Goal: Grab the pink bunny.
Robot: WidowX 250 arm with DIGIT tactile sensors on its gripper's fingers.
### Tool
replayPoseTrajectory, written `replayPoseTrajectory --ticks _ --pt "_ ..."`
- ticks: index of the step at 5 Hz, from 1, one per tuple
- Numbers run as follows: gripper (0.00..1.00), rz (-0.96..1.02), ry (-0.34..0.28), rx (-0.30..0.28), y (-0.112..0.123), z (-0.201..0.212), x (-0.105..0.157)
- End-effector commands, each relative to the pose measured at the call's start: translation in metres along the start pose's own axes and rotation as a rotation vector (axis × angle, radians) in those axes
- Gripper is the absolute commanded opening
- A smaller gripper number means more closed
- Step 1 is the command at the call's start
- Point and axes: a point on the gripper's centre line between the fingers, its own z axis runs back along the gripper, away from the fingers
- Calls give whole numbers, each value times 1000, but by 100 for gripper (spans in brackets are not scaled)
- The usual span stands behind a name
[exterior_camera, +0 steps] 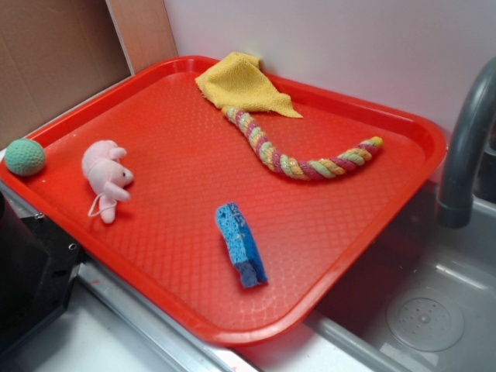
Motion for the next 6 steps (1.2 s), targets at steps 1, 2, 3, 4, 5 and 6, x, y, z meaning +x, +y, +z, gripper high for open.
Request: replayPoseTrajectory --ticks 1,2,3,4,5,6 --pt "100 0 0 0 0 0 0" --pt "100 226 45 88 39 -47 -16" --pt "100 475 6 101 56 -67 -24" --pt "100 683 -18 97 66 -85 -17" --pt "100 743 -5 47 79 -124 0" --pt "100 623 -6 19 90 -160 22"
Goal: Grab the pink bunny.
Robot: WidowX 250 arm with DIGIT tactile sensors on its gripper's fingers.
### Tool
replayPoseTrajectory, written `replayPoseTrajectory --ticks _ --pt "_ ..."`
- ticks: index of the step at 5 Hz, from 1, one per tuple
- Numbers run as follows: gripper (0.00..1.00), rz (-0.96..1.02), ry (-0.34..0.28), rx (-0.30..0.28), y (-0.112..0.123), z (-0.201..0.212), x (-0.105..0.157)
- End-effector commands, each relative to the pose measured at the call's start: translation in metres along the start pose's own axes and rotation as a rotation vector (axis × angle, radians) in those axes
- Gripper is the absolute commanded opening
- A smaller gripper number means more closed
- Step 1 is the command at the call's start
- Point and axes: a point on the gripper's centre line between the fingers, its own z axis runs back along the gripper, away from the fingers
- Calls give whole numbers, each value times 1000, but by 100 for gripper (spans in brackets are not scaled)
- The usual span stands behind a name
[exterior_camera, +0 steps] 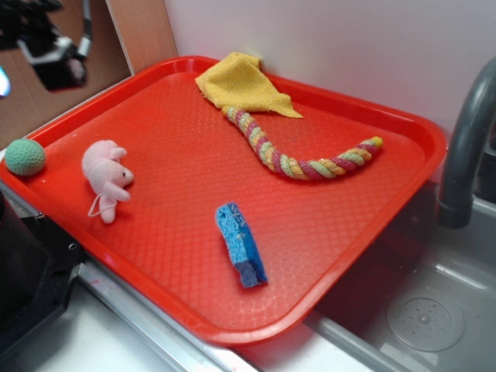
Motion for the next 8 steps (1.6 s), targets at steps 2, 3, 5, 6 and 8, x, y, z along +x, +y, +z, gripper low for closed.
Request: replayPoseTrajectory --ticks 2,3,5,6,8 --pt "100 -130 32 9 -12 -84 19" --pt "25 -147 84 44 -24 -92 3" --pt "0 -370 54 29 -33 -62 -3" --pt "0 -487 -13 -7 -44 -13 16" --pt "0 -759 -34 -9 -45 74 16"
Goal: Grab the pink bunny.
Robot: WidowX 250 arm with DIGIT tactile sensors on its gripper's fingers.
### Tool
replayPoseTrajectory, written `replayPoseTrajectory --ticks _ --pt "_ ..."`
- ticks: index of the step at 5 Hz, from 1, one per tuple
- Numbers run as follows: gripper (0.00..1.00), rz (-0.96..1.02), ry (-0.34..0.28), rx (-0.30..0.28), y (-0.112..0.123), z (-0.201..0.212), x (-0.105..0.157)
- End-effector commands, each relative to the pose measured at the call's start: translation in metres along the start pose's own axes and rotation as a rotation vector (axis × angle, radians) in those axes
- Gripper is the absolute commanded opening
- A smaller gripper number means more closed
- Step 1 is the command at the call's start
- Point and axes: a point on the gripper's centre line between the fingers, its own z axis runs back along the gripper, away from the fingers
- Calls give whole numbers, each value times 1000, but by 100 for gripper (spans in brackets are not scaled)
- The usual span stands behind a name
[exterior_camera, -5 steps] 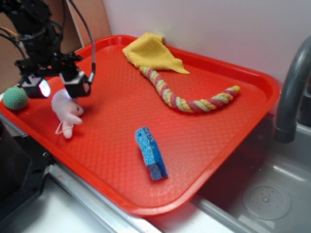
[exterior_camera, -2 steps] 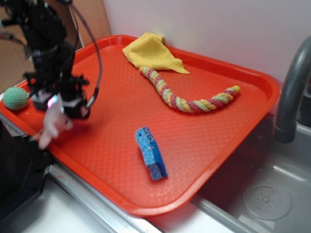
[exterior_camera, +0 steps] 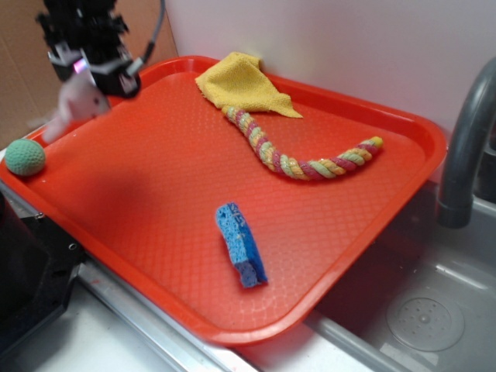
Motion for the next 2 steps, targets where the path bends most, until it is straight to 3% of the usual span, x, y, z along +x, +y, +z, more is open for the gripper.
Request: replayPoseTrajectory --ticks 1,2 --pt "0 -176 -38 31 -7 63 -18" --pt "0 -188 -21 14 -17 61 -22"
